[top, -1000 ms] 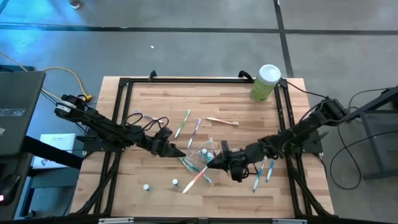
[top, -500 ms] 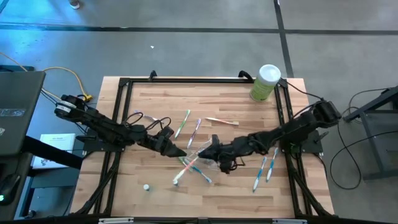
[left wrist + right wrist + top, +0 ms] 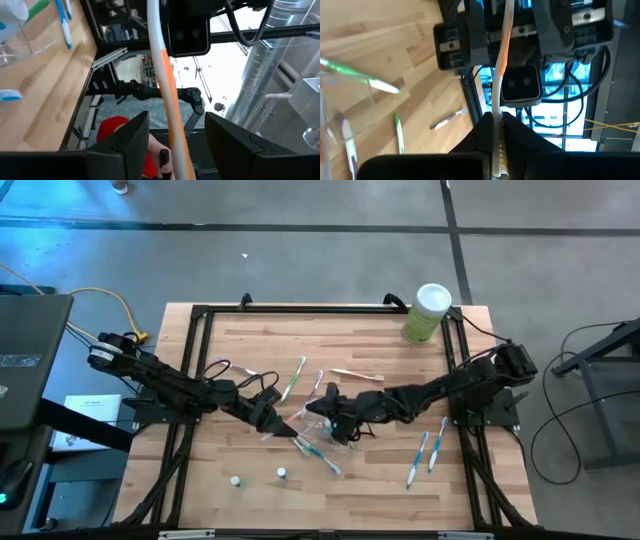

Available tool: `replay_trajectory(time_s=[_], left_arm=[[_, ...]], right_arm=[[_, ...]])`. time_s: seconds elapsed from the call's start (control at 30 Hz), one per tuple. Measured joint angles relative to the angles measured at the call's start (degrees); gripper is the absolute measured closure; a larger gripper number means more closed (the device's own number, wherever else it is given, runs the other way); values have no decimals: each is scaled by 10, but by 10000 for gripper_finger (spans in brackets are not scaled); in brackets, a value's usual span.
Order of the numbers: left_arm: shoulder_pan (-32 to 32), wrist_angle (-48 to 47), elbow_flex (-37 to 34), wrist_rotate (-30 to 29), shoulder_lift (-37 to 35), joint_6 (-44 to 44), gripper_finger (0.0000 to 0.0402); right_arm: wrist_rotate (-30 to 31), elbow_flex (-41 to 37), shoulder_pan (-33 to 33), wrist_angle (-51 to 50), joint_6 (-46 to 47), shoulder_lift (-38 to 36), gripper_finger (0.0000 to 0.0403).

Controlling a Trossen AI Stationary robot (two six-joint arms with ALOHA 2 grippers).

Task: Pick & Place toothbrushing station
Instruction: Put the orange toothbrush into the transparent organizer

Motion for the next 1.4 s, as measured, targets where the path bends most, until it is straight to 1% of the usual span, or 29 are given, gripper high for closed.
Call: replay_trajectory(time_s=[0.2, 0.3, 0.4, 0.53, 0.63, 0.73, 0.77, 0.9, 1.2, 1.27, 1.4], left_arm=[[0, -15, 0, 0, 0, 17, 221], [4, -35, 0, 0, 0, 17, 232], [13, -56, 0, 10, 0, 17, 252], [23, -75, 0, 11, 0, 29, 291], [27, -73, 0, 12, 0, 48, 332], [28, -73, 0, 12, 0, 64, 381], [28, -75, 0, 12, 0, 68, 389], [28, -78, 0, 13, 0, 91, 393], [28, -75, 0, 22, 0, 139, 395], [28, -73, 0, 23, 0, 154, 395], [28, -69, 1, 23, 0, 185, 396]], right_arm=[[-2, 2, -4, -22, 1, 0, 390], [-2, 2, -2, -29, 1, 0, 390], [-2, 2, -2, -36, 1, 0, 390], [-2, 2, -2, -42, 10, 0, 390], [-2, 2, -2, -44, 12, 0, 388], [-2, 2, -2, -44, 11, 0, 377], [-2, 2, -2, -42, 11, 0, 373], [-2, 2, -2, -35, 11, 0, 354], [6, 1, 0, 1, 20, 0, 327], [27, 1, 6, 16, 30, 0, 319], [104, 1, 32, 37, 29, 1, 301]])
